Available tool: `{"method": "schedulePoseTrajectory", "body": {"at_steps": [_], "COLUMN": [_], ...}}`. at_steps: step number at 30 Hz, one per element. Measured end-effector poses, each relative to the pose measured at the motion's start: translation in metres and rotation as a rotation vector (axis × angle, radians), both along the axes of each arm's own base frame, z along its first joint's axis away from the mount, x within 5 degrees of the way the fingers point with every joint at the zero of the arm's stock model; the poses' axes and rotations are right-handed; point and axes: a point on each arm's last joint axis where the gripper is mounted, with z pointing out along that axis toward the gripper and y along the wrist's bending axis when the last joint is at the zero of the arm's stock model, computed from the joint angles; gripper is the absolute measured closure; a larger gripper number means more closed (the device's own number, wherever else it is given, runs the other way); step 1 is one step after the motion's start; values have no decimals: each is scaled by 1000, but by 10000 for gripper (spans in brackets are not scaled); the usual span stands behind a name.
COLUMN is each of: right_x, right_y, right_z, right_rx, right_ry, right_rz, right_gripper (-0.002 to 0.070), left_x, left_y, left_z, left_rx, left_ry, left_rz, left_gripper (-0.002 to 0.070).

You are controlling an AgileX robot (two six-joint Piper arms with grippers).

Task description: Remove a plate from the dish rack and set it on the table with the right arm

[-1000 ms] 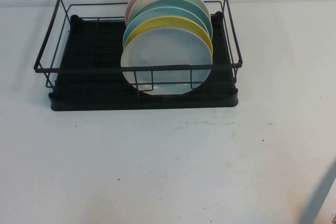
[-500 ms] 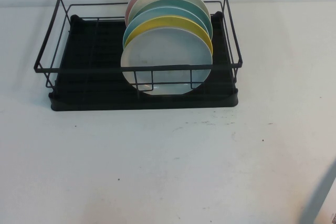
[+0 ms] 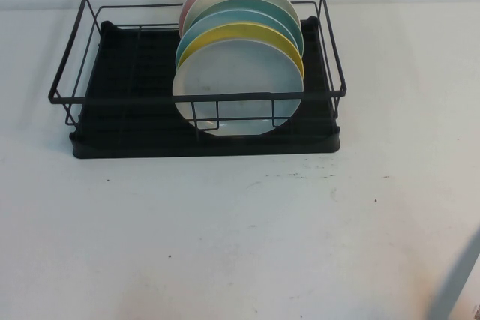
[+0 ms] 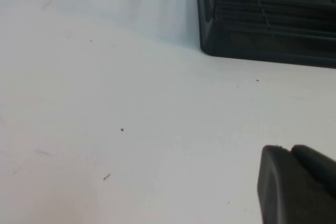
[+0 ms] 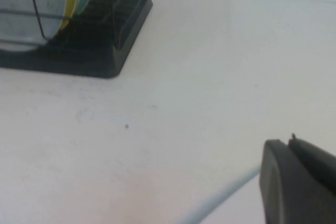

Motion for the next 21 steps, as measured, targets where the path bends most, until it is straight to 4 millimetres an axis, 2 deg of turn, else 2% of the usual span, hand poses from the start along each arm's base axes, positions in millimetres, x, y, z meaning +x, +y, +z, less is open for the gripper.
{"method": "schedulePoseTrajectory", "body": {"at_steps": [4,9,21], "right_x": [1,2,3], "right_y": [1,-1,-8], "right_z": [7,16,23], "right_rx": [157,452,623], "right_ry": [-48,-97,-167], "right_rz": [-19,-58,-132], "right_gripper": [696,696,696], "left_x": [0,0,0], "left_y": [0,0,0], "left_z": [0,0,0], "left_rx": [0,0,0], "left_ry": [0,0,0], "left_rz": [0,0,0], "left_gripper": [678,678,678]}}
